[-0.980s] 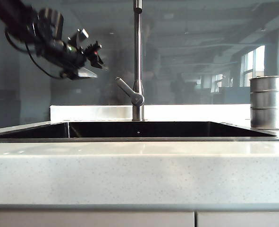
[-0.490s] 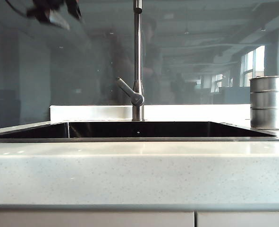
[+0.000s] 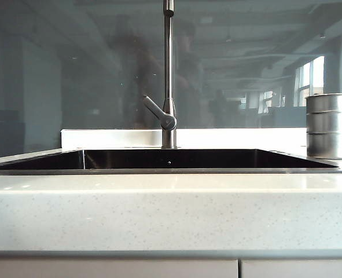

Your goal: Pick up the mug next to the sink, go to the faucet to get some water, pour the water into the sink, and finally put the mug back to its place.

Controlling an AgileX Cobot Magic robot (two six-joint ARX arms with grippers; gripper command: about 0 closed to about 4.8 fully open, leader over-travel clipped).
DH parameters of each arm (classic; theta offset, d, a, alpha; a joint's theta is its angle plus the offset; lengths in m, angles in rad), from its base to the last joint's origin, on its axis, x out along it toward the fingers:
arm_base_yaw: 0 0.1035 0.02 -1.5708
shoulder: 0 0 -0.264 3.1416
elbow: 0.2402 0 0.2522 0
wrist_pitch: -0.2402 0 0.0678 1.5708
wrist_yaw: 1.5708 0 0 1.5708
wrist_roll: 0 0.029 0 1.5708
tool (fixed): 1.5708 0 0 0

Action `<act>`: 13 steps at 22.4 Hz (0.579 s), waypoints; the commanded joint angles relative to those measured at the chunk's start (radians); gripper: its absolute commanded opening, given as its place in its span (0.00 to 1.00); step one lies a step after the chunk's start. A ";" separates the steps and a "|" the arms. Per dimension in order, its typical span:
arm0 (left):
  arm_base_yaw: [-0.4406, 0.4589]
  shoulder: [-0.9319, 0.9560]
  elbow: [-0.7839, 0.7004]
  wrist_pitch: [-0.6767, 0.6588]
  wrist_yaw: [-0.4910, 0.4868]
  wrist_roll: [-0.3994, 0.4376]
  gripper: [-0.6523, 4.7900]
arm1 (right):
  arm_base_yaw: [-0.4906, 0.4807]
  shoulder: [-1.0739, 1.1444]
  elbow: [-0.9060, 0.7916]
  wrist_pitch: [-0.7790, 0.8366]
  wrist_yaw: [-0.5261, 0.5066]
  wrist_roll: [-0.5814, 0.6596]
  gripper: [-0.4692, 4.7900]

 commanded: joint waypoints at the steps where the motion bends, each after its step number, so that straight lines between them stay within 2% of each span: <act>1: 0.003 -0.118 0.002 -0.196 -0.051 0.063 0.11 | 0.000 -0.002 -0.002 0.018 0.001 -0.003 0.08; 4: 0.003 -0.243 0.002 -0.380 -0.075 0.109 0.11 | 0.000 -0.002 -0.002 0.018 0.001 -0.003 0.08; 6: 0.003 -0.394 -0.005 -0.602 -0.082 0.188 0.11 | -0.001 -0.002 -0.002 0.018 0.001 -0.003 0.08; 7: 0.003 -0.439 -0.017 -0.650 -0.092 0.218 0.11 | 0.000 -0.002 -0.002 0.018 0.001 -0.003 0.08; 10: 0.003 -0.566 -0.097 -0.718 -0.138 0.264 0.11 | -0.001 -0.002 -0.002 0.018 0.001 -0.003 0.08; 13: 0.007 -0.704 -0.239 -0.713 -0.177 0.261 0.11 | -0.001 -0.002 -0.002 0.018 0.001 -0.003 0.08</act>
